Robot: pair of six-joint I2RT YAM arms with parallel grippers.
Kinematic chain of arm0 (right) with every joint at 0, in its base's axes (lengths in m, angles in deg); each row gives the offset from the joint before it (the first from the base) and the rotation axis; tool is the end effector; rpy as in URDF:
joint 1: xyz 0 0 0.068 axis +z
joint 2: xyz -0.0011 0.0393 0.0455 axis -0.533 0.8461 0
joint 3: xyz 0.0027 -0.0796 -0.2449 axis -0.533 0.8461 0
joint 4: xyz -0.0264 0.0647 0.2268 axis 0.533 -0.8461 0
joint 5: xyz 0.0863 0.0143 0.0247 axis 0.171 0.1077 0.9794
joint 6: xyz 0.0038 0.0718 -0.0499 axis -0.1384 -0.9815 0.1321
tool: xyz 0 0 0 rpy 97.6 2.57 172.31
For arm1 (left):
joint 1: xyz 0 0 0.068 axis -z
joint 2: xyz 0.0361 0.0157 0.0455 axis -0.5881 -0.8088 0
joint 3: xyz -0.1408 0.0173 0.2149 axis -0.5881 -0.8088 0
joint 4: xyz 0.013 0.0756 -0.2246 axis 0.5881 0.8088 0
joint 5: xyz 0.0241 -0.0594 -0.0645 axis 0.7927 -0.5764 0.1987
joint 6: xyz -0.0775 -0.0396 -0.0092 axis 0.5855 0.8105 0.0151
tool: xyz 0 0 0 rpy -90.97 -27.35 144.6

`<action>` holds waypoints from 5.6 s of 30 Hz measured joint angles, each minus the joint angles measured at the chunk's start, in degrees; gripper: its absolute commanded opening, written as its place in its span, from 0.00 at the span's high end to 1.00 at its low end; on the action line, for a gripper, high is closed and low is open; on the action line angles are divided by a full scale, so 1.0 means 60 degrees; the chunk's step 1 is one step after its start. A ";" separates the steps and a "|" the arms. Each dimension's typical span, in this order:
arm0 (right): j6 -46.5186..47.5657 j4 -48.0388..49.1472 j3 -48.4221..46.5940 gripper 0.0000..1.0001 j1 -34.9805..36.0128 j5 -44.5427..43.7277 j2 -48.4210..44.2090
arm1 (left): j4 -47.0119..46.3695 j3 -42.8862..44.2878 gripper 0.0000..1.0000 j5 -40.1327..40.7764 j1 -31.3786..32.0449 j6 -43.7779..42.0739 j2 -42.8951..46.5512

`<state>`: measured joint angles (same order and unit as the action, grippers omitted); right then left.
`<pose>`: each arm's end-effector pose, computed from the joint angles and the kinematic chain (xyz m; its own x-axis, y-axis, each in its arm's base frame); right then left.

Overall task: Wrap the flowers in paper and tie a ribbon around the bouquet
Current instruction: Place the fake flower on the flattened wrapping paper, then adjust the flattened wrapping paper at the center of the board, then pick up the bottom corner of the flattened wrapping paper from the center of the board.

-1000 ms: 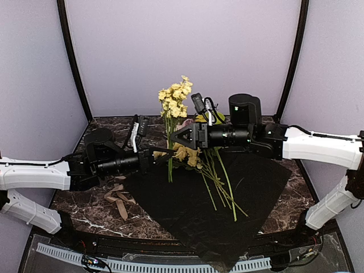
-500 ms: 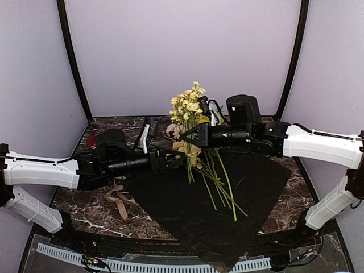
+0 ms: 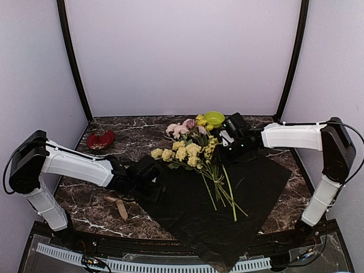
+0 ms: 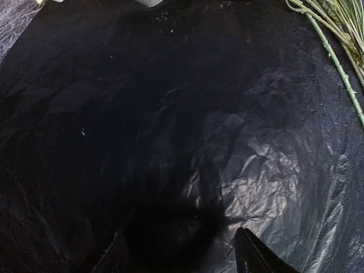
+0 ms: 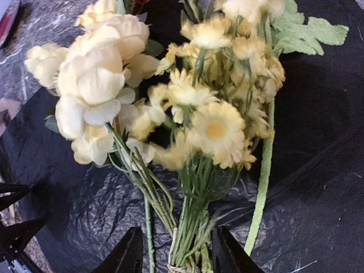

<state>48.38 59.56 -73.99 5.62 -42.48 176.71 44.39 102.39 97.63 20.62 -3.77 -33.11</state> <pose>0.2722 0.2228 0.1751 -0.8908 -0.0600 -0.4504 -0.2483 0.8945 0.3718 0.1861 -0.2617 0.1287 -0.8092 0.1964 -0.5537 0.3825 0.8915 -0.2428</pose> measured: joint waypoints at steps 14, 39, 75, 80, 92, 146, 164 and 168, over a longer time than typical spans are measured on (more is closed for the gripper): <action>0.1016 -0.1497 0.0397 0.37 -0.0674 -0.1687 -0.2149 | 0.1996 0.0572 0.18 0.0474 -0.1180 -0.0656 0.1184; 0.0940 -0.1643 0.4080 0.37 -0.1515 -0.1563 -0.2987 | 0.1665 -0.1519 0.30 -0.1144 -0.2896 -0.0306 0.2433; 0.0583 0.0080 0.3260 0.43 -0.1038 -0.0120 -0.1246 | 0.0867 -0.0131 1.00 0.0674 -0.4295 -0.2244 0.1239; 0.0546 -0.0725 0.3089 0.43 -0.0579 -0.0419 -0.1694 | 0.1020 -0.0120 0.66 0.0692 -0.4360 -0.2455 0.1246; 0.0244 -0.2259 0.2386 0.49 0.1570 0.0025 -0.3129 | 0.0739 -0.0233 0.40 0.1140 -0.2204 -0.3144 0.4105; -0.0845 -0.0608 0.2160 0.49 0.4903 0.1814 -0.0171 | -0.2841 -0.1402 0.73 -0.0262 0.5446 -1.1712 -0.0168; -0.0852 -0.0616 0.2160 0.49 0.4903 0.1814 -0.0175 | -0.3013 -0.1220 0.67 0.0033 0.5122 -1.1581 -0.0146; -0.0852 -0.0627 0.2160 0.49 0.4903 0.1807 -0.0200 | -0.3304 -0.1195 0.65 0.0353 0.4750 -1.1588 -0.0022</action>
<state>43.26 55.80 -61.03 35.04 -31.63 175.51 24.57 95.22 99.75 49.12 -73.29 -33.24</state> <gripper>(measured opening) 0.508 0.334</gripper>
